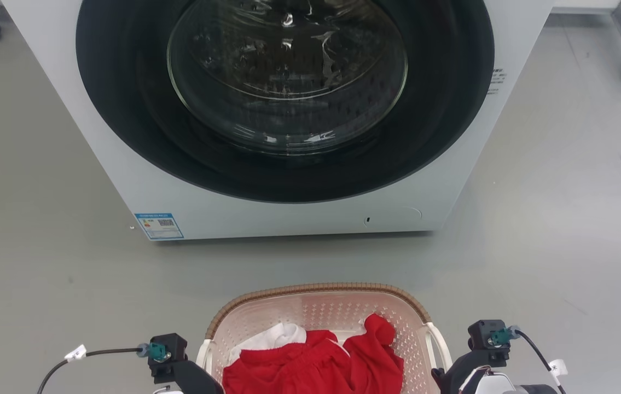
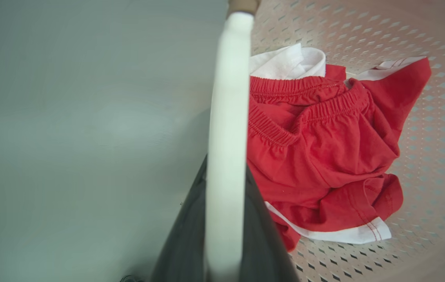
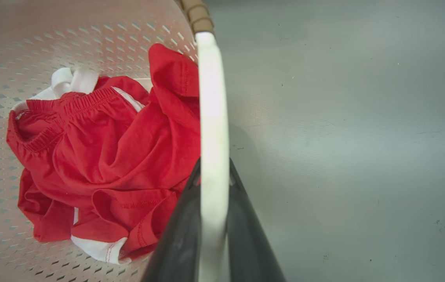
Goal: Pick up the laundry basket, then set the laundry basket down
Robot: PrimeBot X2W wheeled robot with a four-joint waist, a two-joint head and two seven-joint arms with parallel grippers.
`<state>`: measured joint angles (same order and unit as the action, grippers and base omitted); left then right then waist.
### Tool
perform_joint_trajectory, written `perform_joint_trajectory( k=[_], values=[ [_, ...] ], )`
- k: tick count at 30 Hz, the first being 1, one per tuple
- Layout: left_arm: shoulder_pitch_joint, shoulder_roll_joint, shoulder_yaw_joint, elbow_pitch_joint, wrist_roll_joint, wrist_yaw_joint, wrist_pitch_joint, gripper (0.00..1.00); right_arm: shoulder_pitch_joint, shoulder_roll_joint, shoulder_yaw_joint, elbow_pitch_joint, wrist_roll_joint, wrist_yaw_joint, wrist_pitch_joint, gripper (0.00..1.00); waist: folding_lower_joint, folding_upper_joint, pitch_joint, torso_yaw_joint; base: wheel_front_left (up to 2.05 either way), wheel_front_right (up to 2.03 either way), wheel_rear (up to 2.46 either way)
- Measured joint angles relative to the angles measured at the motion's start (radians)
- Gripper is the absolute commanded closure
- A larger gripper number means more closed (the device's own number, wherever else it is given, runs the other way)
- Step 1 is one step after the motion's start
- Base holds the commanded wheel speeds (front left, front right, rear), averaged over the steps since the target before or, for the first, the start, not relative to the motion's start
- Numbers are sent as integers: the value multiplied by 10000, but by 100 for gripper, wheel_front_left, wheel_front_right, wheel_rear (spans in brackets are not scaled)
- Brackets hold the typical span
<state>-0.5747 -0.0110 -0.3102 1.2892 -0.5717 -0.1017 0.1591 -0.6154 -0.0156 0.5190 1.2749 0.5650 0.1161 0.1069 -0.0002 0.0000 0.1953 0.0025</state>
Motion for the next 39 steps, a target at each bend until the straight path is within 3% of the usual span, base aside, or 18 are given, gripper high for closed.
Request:
perform_joint_trajectory(
  k=[22,39],
  values=[
    [1573,46,-769,-58,-1028,136,1256,100,1474,4,418,-38,591,75,1175,100,1,-1,-1839,-64,0,0,0],
    [1943,159,-1292,-550,-1634,491,1490,100,1556,-13,545,-90,794,75,1484,100,2,1,-2111,-38,0,0,0]
  ],
)
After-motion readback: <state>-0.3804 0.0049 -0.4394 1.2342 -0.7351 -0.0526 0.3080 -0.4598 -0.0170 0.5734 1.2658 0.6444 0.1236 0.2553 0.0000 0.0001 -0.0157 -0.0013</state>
